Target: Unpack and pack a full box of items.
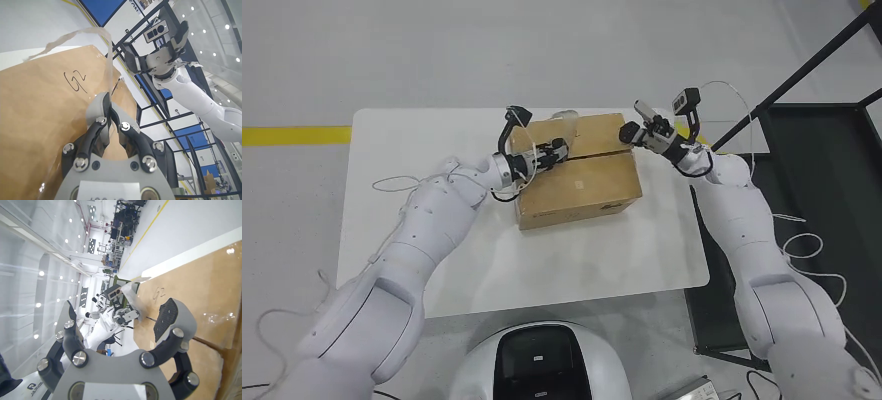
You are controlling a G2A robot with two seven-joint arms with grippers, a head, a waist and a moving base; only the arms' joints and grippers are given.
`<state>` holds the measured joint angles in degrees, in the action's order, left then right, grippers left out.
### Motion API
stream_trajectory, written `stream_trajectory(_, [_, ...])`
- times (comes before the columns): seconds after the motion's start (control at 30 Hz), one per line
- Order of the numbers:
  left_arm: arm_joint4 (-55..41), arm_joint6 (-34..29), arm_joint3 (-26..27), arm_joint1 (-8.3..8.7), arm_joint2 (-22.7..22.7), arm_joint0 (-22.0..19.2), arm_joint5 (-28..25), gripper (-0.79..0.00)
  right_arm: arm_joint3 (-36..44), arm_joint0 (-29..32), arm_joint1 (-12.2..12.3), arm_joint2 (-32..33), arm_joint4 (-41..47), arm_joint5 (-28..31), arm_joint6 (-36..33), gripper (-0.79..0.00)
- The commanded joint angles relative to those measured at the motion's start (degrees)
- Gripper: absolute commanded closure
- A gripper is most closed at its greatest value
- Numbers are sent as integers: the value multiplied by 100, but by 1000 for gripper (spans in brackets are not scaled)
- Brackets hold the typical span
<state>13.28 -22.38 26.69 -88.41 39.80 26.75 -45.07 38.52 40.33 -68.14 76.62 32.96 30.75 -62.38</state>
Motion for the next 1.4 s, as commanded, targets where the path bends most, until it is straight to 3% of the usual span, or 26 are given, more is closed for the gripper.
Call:
stream_trajectory(0.0, [38, 75, -78, -37, -10, -23, -18, 0, 146, 140, 94, 279, 194, -8, -100, -785])
stream_trajectory(0.3, [266, 296, -329, -188, -71, -117, 126, 0, 1005, 1011, 420, 1202, 368, -258, 68, -785])
stream_trajectory(0.6, [792, 539, -428, -324, -224, -196, 151, 0, 1895, 1714, 516, 1446, 299, -552, 272, -785])
stream_trajectory(0.63, [870, 573, -437, -334, -243, -209, 131, -160, 1953, 1758, 522, 1460, 297, -571, 294, -785])
stream_trajectory(0.67, [954, 617, -449, -343, -262, -223, 122, -391, 2002, 1796, 528, 1475, 291, -585, 312, -785])
stream_trajectory(0.7, [1023, 666, -460, -353, -277, -229, 115, -785, 2045, 1825, 534, 1489, 280, -598, 329, -785])
stream_trajectory(0.9, [1130, 801, -529, -412, -266, -263, 64, -785, 2224, 1915, 552, 1510, 271, -657, 398, -785])
stream_trajectory(1.13, [854, 709, -558, -441, -112, -318, -388, -785, 2351, 1969, 570, 1536, 280, -638, 425, -785])
stream_trajectory(1.37, [481, 305, -570, -472, 20, -337, -677, -785, 2416, 1994, 584, 1545, 345, -659, 414, -785])
